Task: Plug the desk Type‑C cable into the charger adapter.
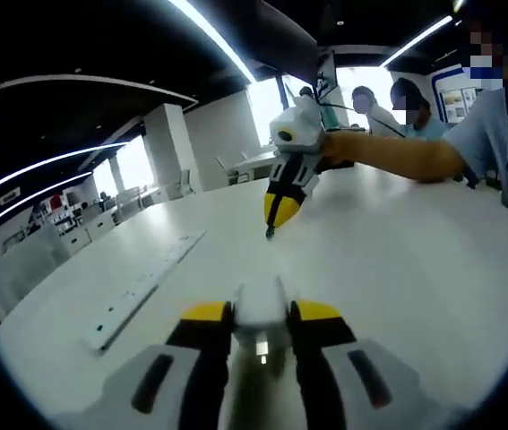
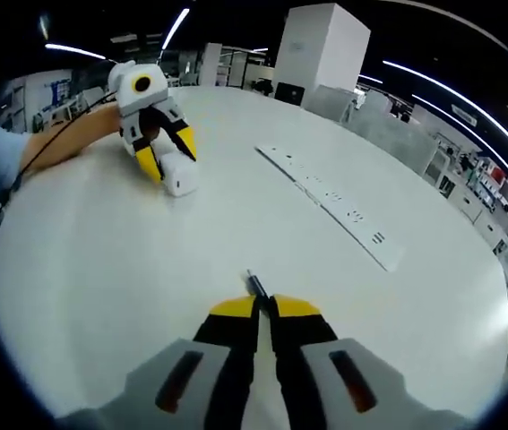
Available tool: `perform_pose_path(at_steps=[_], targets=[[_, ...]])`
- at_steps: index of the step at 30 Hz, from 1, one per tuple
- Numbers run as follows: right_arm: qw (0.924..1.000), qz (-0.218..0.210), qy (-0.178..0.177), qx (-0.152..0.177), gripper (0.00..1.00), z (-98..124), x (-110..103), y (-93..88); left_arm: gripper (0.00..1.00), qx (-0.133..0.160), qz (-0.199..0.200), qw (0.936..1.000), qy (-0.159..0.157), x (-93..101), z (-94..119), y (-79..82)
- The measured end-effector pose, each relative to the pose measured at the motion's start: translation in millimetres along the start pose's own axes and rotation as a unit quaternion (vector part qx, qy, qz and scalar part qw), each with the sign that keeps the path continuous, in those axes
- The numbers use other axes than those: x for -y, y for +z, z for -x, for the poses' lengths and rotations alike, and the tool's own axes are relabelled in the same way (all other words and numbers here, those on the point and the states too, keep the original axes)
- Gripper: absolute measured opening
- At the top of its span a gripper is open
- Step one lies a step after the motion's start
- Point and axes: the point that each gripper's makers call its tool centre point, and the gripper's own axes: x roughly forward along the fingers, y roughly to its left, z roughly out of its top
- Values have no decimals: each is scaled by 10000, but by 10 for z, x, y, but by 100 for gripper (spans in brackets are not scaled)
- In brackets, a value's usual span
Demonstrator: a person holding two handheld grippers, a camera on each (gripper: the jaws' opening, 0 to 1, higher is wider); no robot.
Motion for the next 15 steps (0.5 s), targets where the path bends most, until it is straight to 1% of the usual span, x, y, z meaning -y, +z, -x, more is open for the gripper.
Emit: perform_pose_path(at_steps=[1, 2, 3, 4, 7, 8, 9, 10, 11, 14, 15], targets=[[10000, -11, 33, -26, 8, 2, -10, -2, 28, 2, -10, 10000, -11, 2, 1, 0], [10000, -8, 49, -41, 5, 3, -16, -3, 28, 4, -12, 10000, -21, 5, 2, 1], [10000, 17, 60, 62, 4, 16, -9, 48, 28, 7, -25, 10000, -45, 15, 3, 2], [9997, -111, 166, 107, 4, 20, -45, 86, 28, 11, -46, 10000, -73, 28, 6, 4], [9997, 26, 235, -3, 4, 18, -110, 91, 28, 33, -42, 9999, -111, 40, 8, 8], [9995, 229, 148, -138, 4, 20, -84, 52, 28, 38, -42, 9999, -109, 40, 5, 10], [9983, 504, 133, -260, 4, 34, -75, 14, 28, 40, -41, 9999, -109, 39, 4, 11], [9971, 676, 115, -318, 4, 55, -68, -7, 28, 41, -41, 9999, -109, 37, 3, 12], [9963, 803, 106, -298, 4, 86, -58, -9, 28, 41, -44, 9999, -109, 36, 2, 13], [9973, 724, 28, -109, 4, 196, 10, 34, 28, 38, -61, 9999, -119, 28, 0, 16], [9980, 637, 14, 13, 5, 234, 27, 69, 28, 39, -62, 9999, -119, 29, 0, 16]])
